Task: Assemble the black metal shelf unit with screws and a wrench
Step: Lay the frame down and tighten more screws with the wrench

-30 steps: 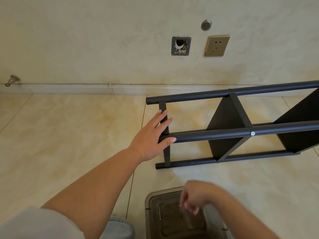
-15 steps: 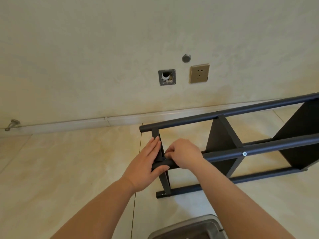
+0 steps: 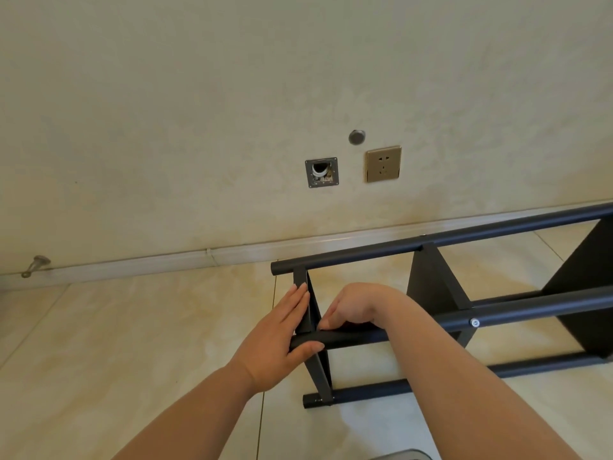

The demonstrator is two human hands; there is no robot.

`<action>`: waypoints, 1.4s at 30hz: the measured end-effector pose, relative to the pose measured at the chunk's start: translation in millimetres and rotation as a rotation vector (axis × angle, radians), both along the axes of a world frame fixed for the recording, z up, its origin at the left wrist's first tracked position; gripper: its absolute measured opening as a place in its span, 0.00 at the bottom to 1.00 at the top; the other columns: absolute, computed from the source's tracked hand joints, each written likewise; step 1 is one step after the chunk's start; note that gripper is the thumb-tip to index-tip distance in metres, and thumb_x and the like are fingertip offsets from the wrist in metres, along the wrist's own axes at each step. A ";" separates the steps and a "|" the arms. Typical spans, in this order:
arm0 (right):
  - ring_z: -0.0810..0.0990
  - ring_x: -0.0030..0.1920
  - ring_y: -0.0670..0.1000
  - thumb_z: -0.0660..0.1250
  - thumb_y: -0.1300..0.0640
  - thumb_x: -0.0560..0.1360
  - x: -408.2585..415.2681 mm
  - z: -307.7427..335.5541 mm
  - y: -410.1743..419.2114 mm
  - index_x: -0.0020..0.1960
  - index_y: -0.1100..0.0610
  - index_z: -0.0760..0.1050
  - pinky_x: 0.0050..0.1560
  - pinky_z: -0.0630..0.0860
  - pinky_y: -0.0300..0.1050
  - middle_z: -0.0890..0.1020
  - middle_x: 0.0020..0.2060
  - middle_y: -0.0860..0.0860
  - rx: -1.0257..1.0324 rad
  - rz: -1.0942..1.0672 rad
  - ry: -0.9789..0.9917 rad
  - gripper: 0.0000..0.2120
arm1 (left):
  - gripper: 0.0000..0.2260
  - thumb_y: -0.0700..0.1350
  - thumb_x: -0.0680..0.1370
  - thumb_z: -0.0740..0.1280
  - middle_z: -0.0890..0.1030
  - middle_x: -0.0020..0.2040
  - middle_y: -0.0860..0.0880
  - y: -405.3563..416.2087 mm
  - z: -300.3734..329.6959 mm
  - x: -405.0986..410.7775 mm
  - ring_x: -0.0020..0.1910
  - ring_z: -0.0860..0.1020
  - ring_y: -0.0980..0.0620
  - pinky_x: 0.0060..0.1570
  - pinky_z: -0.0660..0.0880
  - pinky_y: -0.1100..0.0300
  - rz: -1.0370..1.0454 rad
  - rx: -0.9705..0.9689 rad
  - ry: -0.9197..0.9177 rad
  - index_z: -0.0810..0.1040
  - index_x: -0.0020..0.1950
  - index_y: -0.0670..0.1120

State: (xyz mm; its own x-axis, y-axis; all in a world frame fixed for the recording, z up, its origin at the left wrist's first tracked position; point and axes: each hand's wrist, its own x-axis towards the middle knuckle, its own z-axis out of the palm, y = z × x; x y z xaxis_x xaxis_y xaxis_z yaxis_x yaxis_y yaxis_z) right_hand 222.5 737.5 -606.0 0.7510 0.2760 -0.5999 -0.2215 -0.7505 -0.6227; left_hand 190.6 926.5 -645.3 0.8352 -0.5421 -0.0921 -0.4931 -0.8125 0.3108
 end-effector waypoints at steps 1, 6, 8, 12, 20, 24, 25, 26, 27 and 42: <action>0.76 0.56 0.53 0.69 0.50 0.73 1.6 -1.2 1.1 0.55 0.52 0.82 0.62 0.70 0.51 0.80 0.54 0.52 -0.009 -0.004 0.013 0.12 | 0.35 0.69 0.72 0.48 0.33 0.72 0.65 -0.1 0.1 0.1 0.69 0.31 0.71 0.68 0.38 0.72 0.002 0.001 0.001 0.36 0.72 0.57; 0.77 0.53 0.53 0.69 0.49 0.73 7.3 -10.2 13.4 0.58 0.58 0.78 0.58 0.72 0.49 0.80 0.54 0.55 -0.061 0.004 0.035 0.18 | 0.35 0.70 0.71 0.47 0.33 0.71 0.66 -0.1 -1.9 -0.9 0.67 0.31 0.72 0.68 0.37 0.72 0.025 -0.004 0.013 0.36 0.72 0.57; 0.76 0.49 0.53 0.68 0.50 0.74 8.1 -10.8 16.7 0.58 0.59 0.78 0.55 0.71 0.47 0.79 0.50 0.55 -0.075 0.033 0.051 0.17 | 0.35 0.70 0.71 0.47 0.32 0.70 0.67 1.1 -1.7 -2.4 0.66 0.30 0.73 0.67 0.37 0.72 0.036 -0.003 0.018 0.35 0.71 0.58; 0.78 0.55 0.55 0.68 0.52 0.74 4.8 -11.2 14.6 0.59 0.60 0.78 0.61 0.71 0.50 0.80 0.55 0.57 -0.050 0.045 0.120 0.17 | 0.38 0.75 0.69 0.42 0.31 0.71 0.66 3.5 -3.8 -10.1 0.69 0.31 0.69 0.70 0.39 0.70 0.023 -0.015 0.006 0.35 0.71 0.58; 0.75 0.44 0.49 0.62 0.62 0.76 -17.1 -24.3 19.2 0.51 0.57 0.77 0.44 0.70 0.41 0.77 0.47 0.54 0.096 0.079 0.223 0.07 | 0.37 0.73 0.70 0.42 0.31 0.72 0.64 8.0 -3.9 -34.0 0.71 0.31 0.67 0.71 0.38 0.69 -0.017 0.009 -0.027 0.33 0.71 0.58; 0.75 0.40 0.47 0.63 0.62 0.76 -18.1 -26.2 17.9 0.47 0.57 0.77 0.41 0.70 0.40 0.78 0.42 0.52 0.139 0.042 0.224 0.04 | 0.37 0.72 0.71 0.44 0.31 0.72 0.64 9.2 -3.9 -34.5 0.71 0.31 0.66 0.72 0.39 0.67 -0.041 0.016 -0.026 0.34 0.72 0.57; 0.76 0.41 0.48 0.63 0.61 0.76 -18.5 -27.3 18.4 0.45 0.57 0.77 0.41 0.71 0.40 0.78 0.41 0.52 0.154 0.029 0.240 0.04 | 0.36 0.72 0.72 0.44 0.31 0.72 0.64 9.5 -4.5 -35.1 0.71 0.32 0.65 0.72 0.40 0.66 -0.044 0.016 -0.026 0.34 0.72 0.57; 0.77 0.41 0.49 0.63 0.61 0.76 -18.4 -28.2 19.3 0.46 0.57 0.77 0.41 0.71 0.40 0.78 0.41 0.52 0.156 0.026 0.252 0.04 | 0.36 0.72 0.72 0.45 0.31 0.73 0.64 9.7 -4.8 -35.5 0.71 0.32 0.65 0.72 0.40 0.66 -0.044 0.015 -0.027 0.34 0.72 0.57; 0.77 0.43 0.50 0.63 0.61 0.76 -18.9 -29.2 19.8 0.49 0.58 0.78 0.42 0.72 0.40 0.80 0.44 0.54 0.142 0.036 0.255 0.06 | 0.36 0.72 0.72 0.44 0.31 0.73 0.64 9.8 -5.4 -35.9 0.71 0.32 0.65 0.72 0.41 0.65 -0.044 0.018 -0.025 0.34 0.72 0.57; 0.77 0.38 0.48 0.62 0.58 0.76 -14.8 -40.0 24.9 0.45 0.58 0.76 0.48 0.74 0.44 0.78 0.38 0.52 0.169 0.059 0.314 0.05 | 0.36 0.73 0.71 0.43 0.29 0.72 0.65 10.6 -5.7 -40.0 0.71 0.31 0.65 0.74 0.43 0.63 -0.037 0.051 -0.019 0.32 0.71 0.58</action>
